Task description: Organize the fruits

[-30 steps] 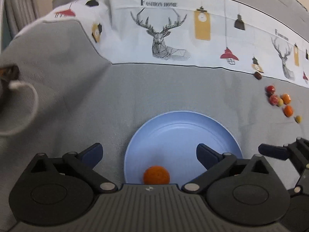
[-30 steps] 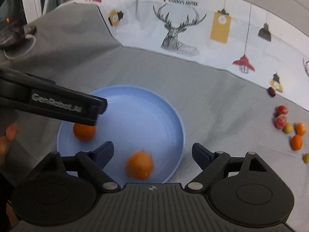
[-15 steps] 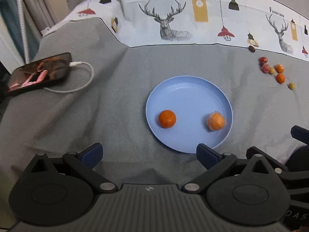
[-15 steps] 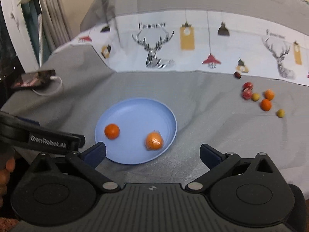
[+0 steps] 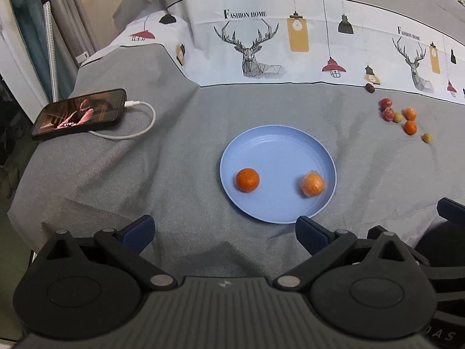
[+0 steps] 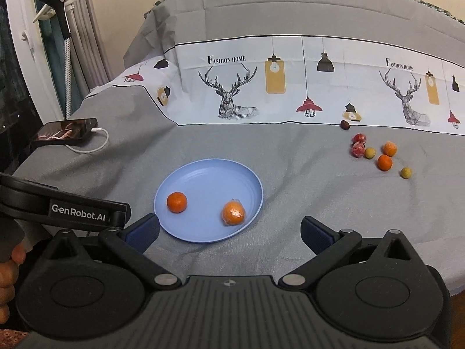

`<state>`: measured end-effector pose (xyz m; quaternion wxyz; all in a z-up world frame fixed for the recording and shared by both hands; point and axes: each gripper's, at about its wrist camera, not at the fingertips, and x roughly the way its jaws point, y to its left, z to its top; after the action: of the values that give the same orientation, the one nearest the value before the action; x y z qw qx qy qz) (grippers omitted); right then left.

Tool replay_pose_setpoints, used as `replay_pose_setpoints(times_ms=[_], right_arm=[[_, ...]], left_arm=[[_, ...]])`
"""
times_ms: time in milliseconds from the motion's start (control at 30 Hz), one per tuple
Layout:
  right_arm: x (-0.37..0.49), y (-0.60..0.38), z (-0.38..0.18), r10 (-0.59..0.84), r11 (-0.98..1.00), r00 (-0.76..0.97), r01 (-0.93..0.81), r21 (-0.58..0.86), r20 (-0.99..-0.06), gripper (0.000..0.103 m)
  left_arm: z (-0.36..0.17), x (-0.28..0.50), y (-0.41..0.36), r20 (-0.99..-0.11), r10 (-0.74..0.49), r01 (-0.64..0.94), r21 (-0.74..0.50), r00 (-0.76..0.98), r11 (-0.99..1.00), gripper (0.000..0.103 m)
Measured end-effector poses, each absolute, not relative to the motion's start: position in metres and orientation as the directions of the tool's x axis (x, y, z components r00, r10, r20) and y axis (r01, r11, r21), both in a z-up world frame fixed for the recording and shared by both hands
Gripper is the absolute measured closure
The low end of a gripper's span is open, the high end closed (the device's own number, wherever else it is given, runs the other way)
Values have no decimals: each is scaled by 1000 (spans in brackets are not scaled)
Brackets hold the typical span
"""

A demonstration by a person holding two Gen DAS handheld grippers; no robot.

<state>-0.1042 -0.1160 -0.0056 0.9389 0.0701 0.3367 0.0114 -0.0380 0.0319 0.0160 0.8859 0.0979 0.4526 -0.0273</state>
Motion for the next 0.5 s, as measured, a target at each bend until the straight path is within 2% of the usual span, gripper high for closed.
replay_pose_setpoints(times_ms=[500], right_arm=[[-102,-116,-7,63,989,761,38,141,-646,1]], left_arm=[[16,-35,32,-815,39,141,147,578,979,0]])
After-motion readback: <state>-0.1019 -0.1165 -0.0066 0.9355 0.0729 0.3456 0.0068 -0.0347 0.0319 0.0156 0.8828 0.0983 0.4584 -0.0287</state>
